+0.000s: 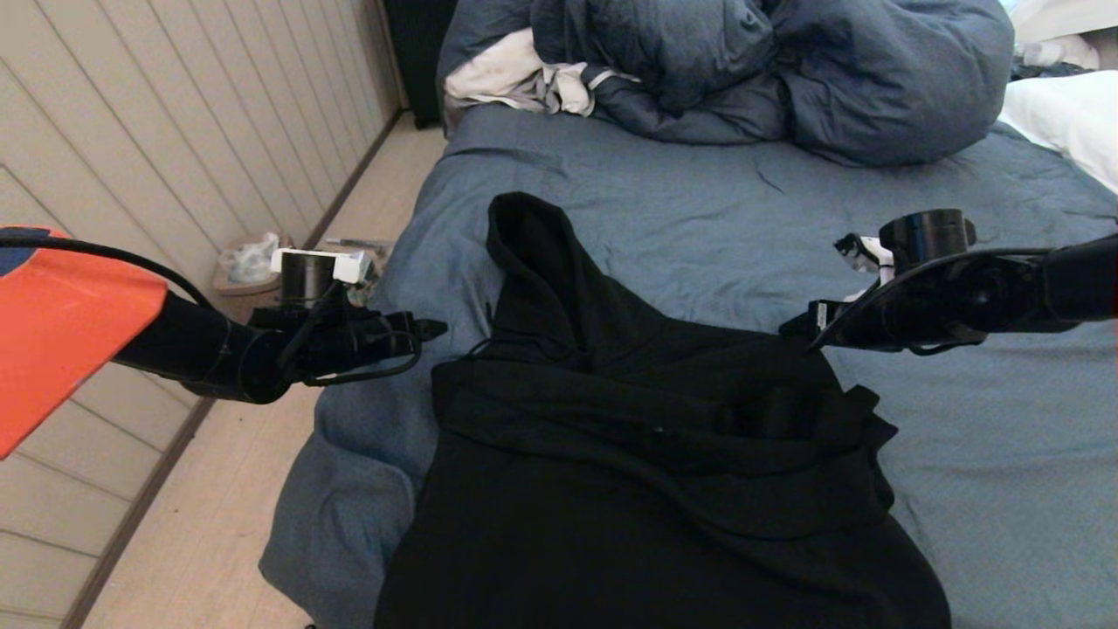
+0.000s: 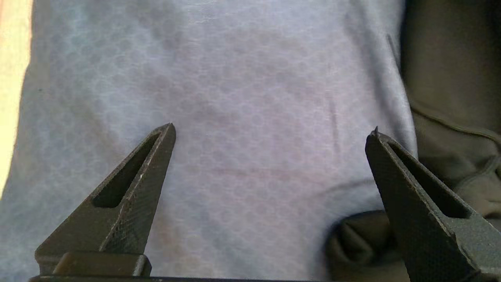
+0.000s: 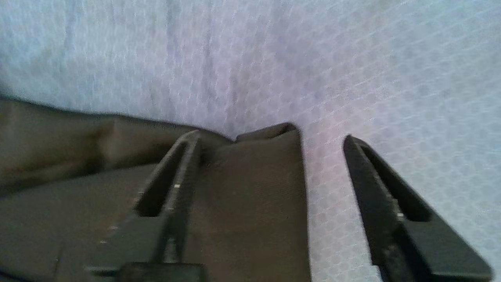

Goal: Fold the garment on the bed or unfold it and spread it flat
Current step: Unfold the black sweatshirt

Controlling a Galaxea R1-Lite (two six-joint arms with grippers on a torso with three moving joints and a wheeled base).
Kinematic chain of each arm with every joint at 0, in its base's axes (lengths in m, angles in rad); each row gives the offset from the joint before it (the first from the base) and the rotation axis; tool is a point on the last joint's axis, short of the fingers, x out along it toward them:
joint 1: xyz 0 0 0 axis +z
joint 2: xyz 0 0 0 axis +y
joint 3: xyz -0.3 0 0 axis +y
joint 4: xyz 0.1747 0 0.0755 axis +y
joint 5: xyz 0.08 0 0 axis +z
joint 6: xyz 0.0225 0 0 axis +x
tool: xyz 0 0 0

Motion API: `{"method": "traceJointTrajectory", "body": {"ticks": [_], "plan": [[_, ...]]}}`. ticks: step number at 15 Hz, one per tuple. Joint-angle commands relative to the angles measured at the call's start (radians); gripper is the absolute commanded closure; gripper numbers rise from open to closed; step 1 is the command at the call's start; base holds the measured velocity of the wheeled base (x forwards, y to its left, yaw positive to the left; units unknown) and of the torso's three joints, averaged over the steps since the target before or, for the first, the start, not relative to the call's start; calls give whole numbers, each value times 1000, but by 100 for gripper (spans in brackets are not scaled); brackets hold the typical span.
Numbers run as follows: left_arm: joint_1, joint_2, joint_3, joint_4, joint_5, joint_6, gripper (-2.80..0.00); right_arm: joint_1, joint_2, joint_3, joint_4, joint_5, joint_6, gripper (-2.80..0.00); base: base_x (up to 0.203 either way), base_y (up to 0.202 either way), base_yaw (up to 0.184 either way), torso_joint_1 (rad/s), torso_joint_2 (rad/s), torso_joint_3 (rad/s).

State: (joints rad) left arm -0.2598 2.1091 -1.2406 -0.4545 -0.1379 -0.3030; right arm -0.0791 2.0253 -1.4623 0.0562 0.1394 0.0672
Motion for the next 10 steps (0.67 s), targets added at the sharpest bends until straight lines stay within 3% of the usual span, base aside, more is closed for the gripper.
{"method": "traceJointTrajectory", "body": {"ticks": [1,10], "plan": [[-1,9,3,-3,-2,-2,-280,1,-2,7,1,2,-6,-280,0,0,0,0,0,0],[-109,-11,79,-6,-81,-29,-280,-2,4,-6,2,2,-7,-280,0,0,0,0,0,0]]}}
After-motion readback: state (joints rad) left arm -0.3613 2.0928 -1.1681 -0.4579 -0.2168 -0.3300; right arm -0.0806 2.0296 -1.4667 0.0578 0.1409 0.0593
